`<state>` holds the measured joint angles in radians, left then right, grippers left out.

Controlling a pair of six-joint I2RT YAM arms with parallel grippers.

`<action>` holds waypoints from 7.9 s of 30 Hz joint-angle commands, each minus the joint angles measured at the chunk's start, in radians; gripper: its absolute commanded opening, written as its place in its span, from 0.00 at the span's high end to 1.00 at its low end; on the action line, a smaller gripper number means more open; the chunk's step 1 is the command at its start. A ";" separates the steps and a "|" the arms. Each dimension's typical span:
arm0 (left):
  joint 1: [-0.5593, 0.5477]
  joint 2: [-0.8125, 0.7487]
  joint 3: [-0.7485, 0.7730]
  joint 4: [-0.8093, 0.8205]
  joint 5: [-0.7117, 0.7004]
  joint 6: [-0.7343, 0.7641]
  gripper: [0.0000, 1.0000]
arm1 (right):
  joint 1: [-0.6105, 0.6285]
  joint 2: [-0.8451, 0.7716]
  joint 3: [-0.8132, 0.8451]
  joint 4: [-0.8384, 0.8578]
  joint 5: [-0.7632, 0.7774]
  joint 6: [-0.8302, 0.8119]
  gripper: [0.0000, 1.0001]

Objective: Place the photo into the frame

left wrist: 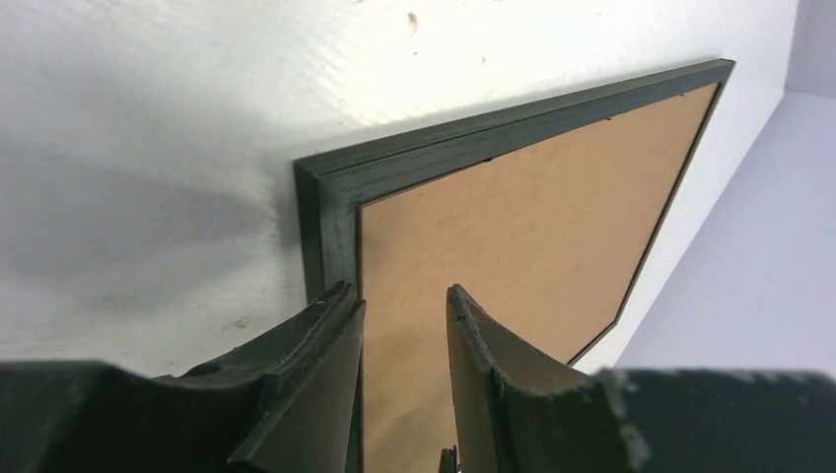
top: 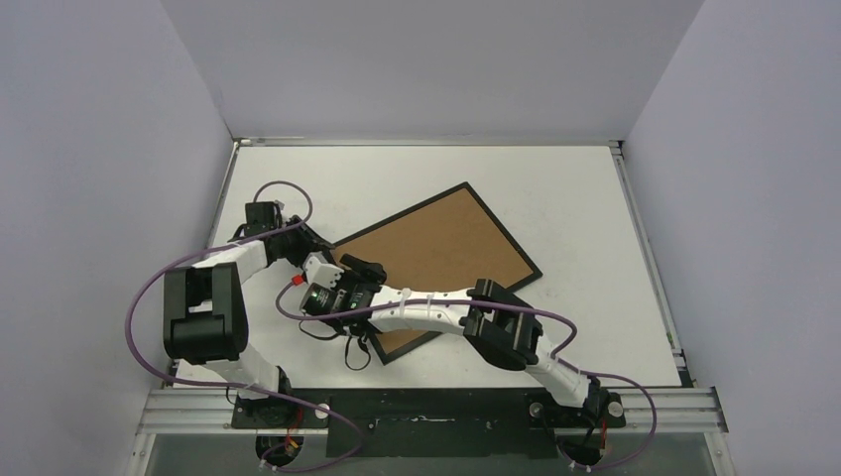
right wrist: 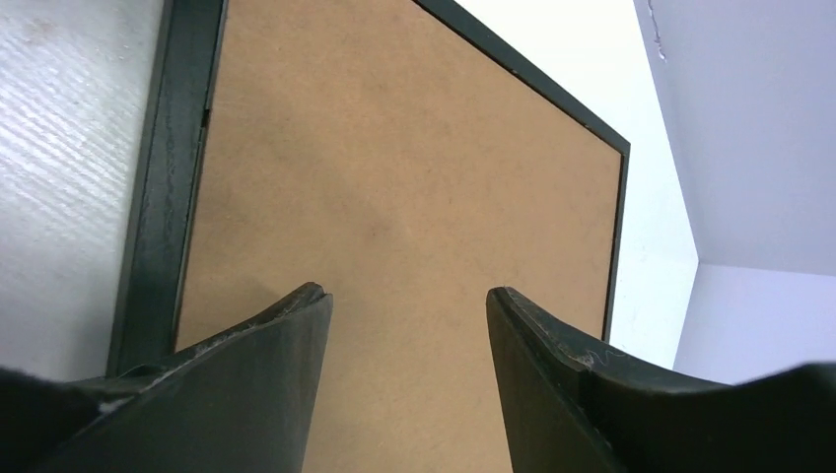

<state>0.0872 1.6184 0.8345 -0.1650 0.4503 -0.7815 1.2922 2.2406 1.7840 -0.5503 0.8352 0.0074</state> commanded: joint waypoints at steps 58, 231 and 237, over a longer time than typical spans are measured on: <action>-0.130 0.196 0.183 -0.090 0.015 0.009 0.65 | -1.058 -0.171 -0.395 0.158 -1.044 0.516 0.18; -0.110 0.213 0.504 -0.633 -0.048 0.307 0.35 | 0.182 -0.347 -1.168 1.644 -0.296 -1.087 1.00; -0.109 0.084 0.485 -0.631 -0.109 0.249 0.30 | 0.154 -0.404 -1.183 1.666 -0.292 -1.071 1.00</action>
<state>-0.0261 1.8248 1.3239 -0.7849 0.4004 -0.4953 1.4815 1.9141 0.6006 1.0626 0.4942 -1.1400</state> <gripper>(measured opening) 0.691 0.063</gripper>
